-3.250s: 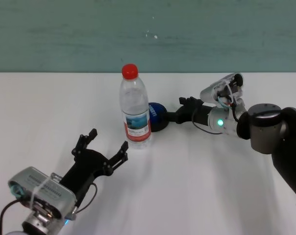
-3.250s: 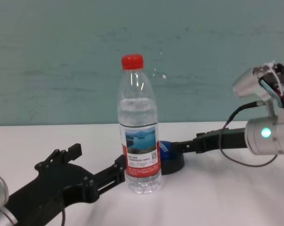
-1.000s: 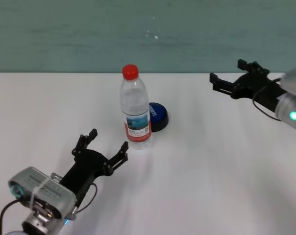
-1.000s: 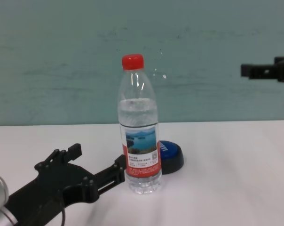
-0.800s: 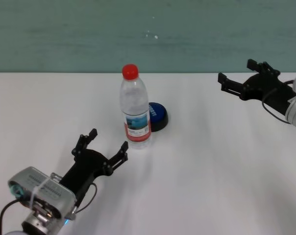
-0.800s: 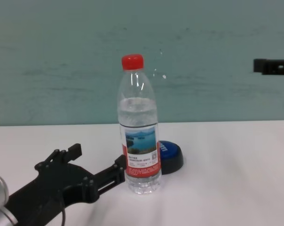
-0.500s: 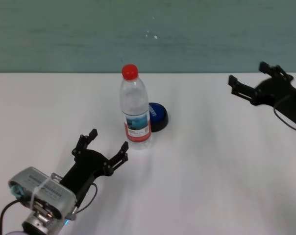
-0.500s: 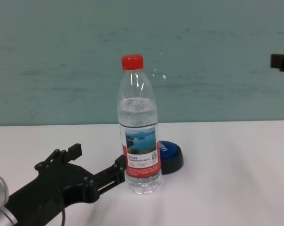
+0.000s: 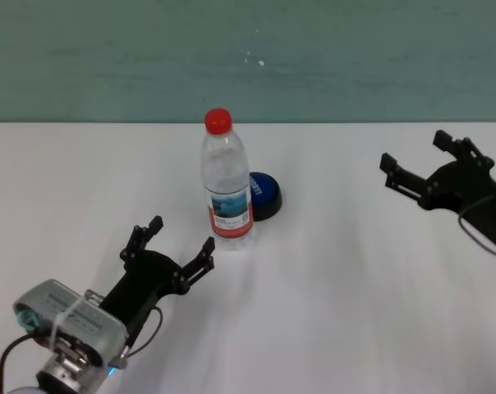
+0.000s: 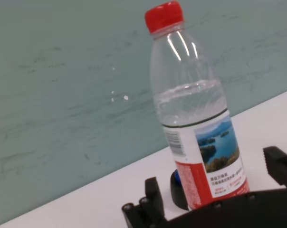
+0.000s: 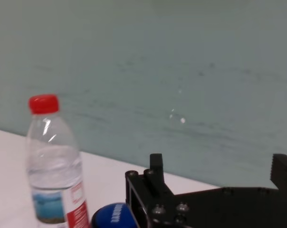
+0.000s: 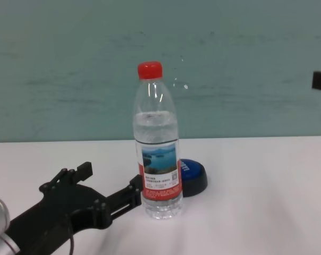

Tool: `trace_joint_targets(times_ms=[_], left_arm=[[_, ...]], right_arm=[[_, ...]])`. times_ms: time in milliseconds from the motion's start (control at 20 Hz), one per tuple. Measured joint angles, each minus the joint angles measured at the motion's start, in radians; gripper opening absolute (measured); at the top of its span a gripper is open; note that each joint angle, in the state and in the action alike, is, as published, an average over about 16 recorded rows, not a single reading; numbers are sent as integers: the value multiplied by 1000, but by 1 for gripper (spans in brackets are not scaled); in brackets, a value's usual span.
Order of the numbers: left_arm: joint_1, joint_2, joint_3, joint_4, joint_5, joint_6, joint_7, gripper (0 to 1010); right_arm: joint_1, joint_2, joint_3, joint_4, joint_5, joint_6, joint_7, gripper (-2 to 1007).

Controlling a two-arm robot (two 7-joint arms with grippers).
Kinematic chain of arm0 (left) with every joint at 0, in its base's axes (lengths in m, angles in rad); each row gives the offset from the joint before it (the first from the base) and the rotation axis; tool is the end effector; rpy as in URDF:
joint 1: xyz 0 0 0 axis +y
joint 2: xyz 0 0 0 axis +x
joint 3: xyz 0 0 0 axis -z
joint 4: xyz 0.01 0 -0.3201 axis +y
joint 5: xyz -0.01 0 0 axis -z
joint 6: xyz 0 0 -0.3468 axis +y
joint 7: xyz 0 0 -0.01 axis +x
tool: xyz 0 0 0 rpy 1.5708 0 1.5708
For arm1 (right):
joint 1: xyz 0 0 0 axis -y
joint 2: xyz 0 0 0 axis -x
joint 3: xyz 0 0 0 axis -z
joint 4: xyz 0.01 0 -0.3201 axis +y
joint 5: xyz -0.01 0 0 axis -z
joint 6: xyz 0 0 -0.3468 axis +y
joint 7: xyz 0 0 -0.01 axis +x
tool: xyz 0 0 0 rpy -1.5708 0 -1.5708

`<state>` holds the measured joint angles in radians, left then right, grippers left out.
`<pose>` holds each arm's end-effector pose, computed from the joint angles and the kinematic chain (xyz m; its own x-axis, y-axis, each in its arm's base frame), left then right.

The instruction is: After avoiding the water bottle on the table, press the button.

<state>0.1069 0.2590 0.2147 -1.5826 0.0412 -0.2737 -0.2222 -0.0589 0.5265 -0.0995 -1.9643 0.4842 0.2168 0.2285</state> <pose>0.3205 0.0072 -0.3687 0.4462 0.8485 0.2845 -0.8761 0.4790 -0.0545 0.3306 -0.0673 -0.2055 0.4798 -0.8760 0.0487 0.8769 0.4806 0.0054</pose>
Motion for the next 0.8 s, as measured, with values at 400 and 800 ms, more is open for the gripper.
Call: trace_joint_targets(times_ms=[400,800], left_arm=[[0,0,0,0,0,0,0,1000],[0,0,0,0,0,0,0,1001]], right_arm=[[-76,-32,-24,-19,-21,-48,-2,1004],[-135,-57,-61,-14,-50,-117,26,1004]])
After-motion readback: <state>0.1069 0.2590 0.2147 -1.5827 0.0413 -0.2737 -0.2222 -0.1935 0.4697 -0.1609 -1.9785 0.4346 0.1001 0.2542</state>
